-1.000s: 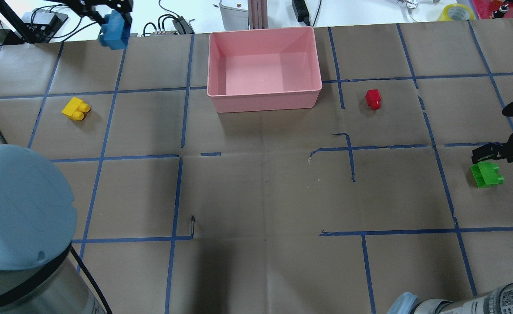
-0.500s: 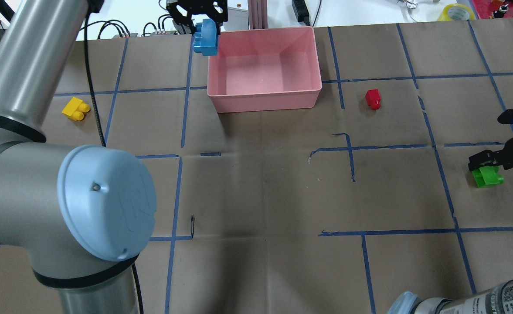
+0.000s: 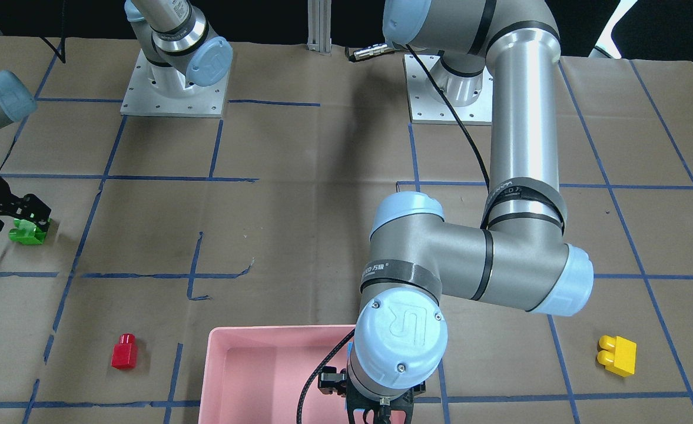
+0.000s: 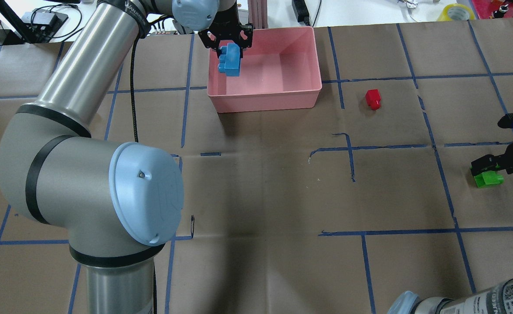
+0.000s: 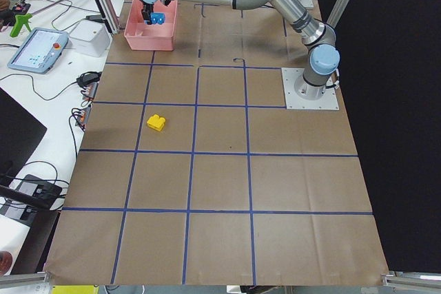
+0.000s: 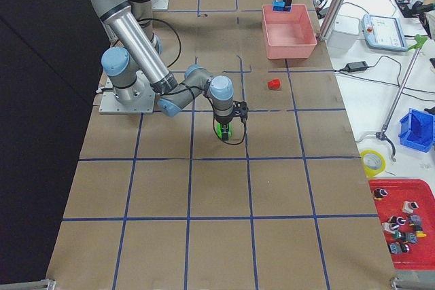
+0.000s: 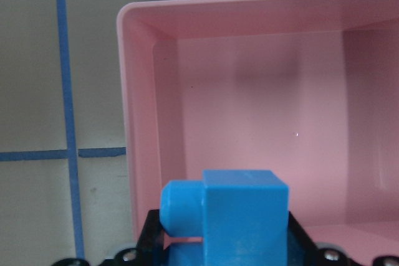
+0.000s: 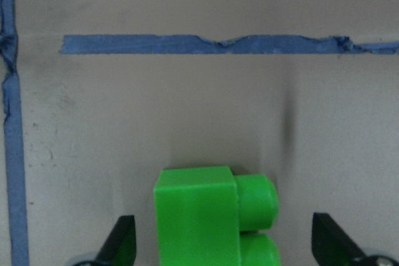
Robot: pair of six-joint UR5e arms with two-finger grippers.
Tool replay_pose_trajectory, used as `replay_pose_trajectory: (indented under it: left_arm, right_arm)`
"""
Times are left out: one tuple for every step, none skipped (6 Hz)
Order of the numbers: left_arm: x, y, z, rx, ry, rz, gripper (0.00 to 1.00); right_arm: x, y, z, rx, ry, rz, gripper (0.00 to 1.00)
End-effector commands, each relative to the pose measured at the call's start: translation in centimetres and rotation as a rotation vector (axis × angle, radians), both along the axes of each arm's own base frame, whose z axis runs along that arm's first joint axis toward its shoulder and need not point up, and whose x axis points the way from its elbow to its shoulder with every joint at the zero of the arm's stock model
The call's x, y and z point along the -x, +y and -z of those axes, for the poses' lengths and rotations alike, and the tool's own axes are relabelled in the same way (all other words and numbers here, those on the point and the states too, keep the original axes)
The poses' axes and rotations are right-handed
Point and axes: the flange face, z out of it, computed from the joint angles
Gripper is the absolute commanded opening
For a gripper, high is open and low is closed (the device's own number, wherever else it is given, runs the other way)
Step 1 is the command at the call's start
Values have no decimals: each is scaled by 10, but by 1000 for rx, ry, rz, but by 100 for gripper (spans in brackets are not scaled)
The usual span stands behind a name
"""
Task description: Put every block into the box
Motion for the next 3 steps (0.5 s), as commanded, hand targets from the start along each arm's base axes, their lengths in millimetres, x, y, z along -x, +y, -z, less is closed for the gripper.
replay_pose_trajectory:
  left_arm:
    - [3,-8,8,44,15,-3,23]
    - [5,-10,7,66,26,-18,62]
    - [5,-10,-1,85,30,-35,99]
  right_arm:
    - [0,0,3,-6,0,-15,85]
    - [0,1,2,-11,-6,-23,47]
    - [-2,2,1,-39,-27,-43,23]
